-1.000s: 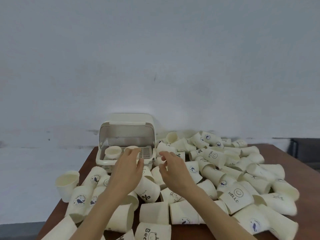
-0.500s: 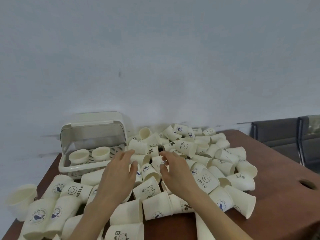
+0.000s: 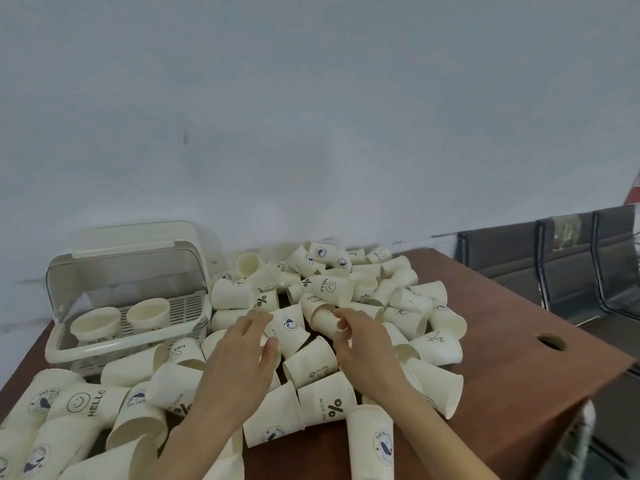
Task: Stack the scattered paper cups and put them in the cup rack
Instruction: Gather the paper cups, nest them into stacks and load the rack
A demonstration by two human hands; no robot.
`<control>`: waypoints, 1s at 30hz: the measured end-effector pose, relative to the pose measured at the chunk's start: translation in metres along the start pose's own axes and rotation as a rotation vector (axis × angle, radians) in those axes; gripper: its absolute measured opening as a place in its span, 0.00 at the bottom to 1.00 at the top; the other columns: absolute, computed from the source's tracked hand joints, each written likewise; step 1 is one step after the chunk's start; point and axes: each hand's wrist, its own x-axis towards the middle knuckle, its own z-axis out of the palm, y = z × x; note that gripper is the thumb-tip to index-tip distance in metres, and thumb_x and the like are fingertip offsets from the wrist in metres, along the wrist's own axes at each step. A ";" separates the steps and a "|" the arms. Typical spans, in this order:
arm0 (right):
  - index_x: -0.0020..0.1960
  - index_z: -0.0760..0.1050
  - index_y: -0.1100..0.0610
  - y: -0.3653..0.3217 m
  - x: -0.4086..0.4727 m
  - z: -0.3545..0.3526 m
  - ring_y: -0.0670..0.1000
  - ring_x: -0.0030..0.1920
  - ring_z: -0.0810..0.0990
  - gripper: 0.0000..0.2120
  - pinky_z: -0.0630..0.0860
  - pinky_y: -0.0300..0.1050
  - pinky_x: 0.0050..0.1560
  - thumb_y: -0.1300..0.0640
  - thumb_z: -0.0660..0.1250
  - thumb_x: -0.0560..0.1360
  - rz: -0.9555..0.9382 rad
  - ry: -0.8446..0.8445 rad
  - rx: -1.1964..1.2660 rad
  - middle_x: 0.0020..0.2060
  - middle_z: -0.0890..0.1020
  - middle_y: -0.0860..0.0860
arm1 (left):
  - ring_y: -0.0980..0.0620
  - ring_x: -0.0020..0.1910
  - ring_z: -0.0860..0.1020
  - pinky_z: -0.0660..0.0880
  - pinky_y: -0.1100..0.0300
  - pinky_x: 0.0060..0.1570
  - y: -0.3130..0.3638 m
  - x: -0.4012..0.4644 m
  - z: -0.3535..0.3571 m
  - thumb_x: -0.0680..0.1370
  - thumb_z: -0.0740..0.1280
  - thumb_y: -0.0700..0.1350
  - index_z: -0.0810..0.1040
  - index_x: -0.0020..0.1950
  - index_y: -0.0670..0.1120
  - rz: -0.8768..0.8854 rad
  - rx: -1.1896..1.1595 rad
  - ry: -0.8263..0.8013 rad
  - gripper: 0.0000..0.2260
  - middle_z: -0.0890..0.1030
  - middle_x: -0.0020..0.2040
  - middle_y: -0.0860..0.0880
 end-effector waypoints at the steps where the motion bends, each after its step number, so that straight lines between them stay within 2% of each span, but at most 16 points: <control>1: 0.67 0.71 0.53 0.005 0.001 -0.002 0.49 0.54 0.76 0.17 0.70 0.42 0.56 0.58 0.58 0.79 0.033 0.005 -0.019 0.54 0.78 0.49 | 0.51 0.64 0.71 0.69 0.56 0.61 0.001 0.000 0.002 0.82 0.56 0.50 0.66 0.73 0.53 -0.002 0.003 -0.012 0.19 0.69 0.68 0.52; 4: 0.68 0.70 0.54 0.021 0.007 -0.008 0.53 0.58 0.76 0.18 0.71 0.48 0.58 0.58 0.57 0.79 0.163 0.017 -0.109 0.56 0.79 0.52 | 0.50 0.62 0.73 0.71 0.55 0.59 0.003 0.000 0.006 0.81 0.55 0.51 0.65 0.72 0.54 0.006 0.003 -0.041 0.18 0.68 0.70 0.52; 6: 0.65 0.72 0.56 0.032 0.011 -0.012 0.55 0.56 0.77 0.17 0.73 0.49 0.54 0.58 0.57 0.77 0.254 0.016 -0.179 0.54 0.80 0.54 | 0.51 0.58 0.74 0.73 0.54 0.56 0.006 -0.001 0.008 0.81 0.55 0.50 0.66 0.71 0.53 0.015 -0.007 -0.048 0.17 0.68 0.68 0.52; 9: 0.57 0.72 0.59 0.047 0.016 -0.014 0.57 0.47 0.78 0.13 0.75 0.49 0.45 0.57 0.57 0.75 0.356 -0.020 -0.247 0.43 0.79 0.53 | 0.53 0.57 0.74 0.72 0.56 0.55 0.009 -0.003 0.011 0.81 0.56 0.50 0.67 0.71 0.53 0.018 -0.018 -0.037 0.18 0.68 0.65 0.53; 14: 0.62 0.70 0.65 0.058 0.016 -0.014 0.55 0.42 0.72 0.18 0.68 0.45 0.40 0.56 0.57 0.76 0.375 -0.072 -0.292 0.32 0.67 0.48 | 0.53 0.60 0.72 0.70 0.58 0.57 0.012 -0.006 0.013 0.82 0.56 0.50 0.67 0.72 0.52 0.044 -0.003 -0.038 0.18 0.71 0.64 0.54; 16: 0.62 0.71 0.64 0.059 0.014 -0.013 0.54 0.40 0.71 0.17 0.67 0.45 0.39 0.57 0.57 0.77 0.359 -0.043 -0.288 0.30 0.67 0.48 | 0.53 0.60 0.73 0.71 0.57 0.58 0.012 -0.008 0.014 0.82 0.56 0.50 0.67 0.72 0.52 0.046 -0.006 -0.046 0.18 0.71 0.65 0.54; 19: 0.68 0.68 0.60 0.058 0.008 -0.012 0.56 0.46 0.76 0.20 0.68 0.46 0.40 0.56 0.57 0.78 0.325 0.028 -0.265 0.38 0.78 0.52 | 0.52 0.59 0.74 0.72 0.56 0.56 0.011 -0.008 0.017 0.82 0.57 0.50 0.68 0.71 0.53 0.044 -0.010 -0.051 0.17 0.70 0.66 0.55; 22: 0.72 0.65 0.58 0.058 0.005 -0.012 0.57 0.53 0.77 0.23 0.69 0.47 0.43 0.55 0.56 0.79 0.304 0.046 -0.274 0.47 0.81 0.55 | 0.53 0.59 0.73 0.70 0.58 0.55 0.014 -0.008 0.019 0.82 0.57 0.50 0.68 0.71 0.53 0.051 0.005 -0.052 0.17 0.70 0.65 0.55; 30: 0.65 0.70 0.61 0.061 0.012 -0.012 0.57 0.49 0.77 0.19 0.71 0.47 0.42 0.54 0.57 0.78 0.327 -0.009 -0.308 0.43 0.79 0.55 | 0.57 0.53 0.72 0.71 0.60 0.53 0.029 -0.019 0.040 0.81 0.57 0.52 0.73 0.67 0.55 0.113 -0.044 -0.136 0.15 0.71 0.53 0.56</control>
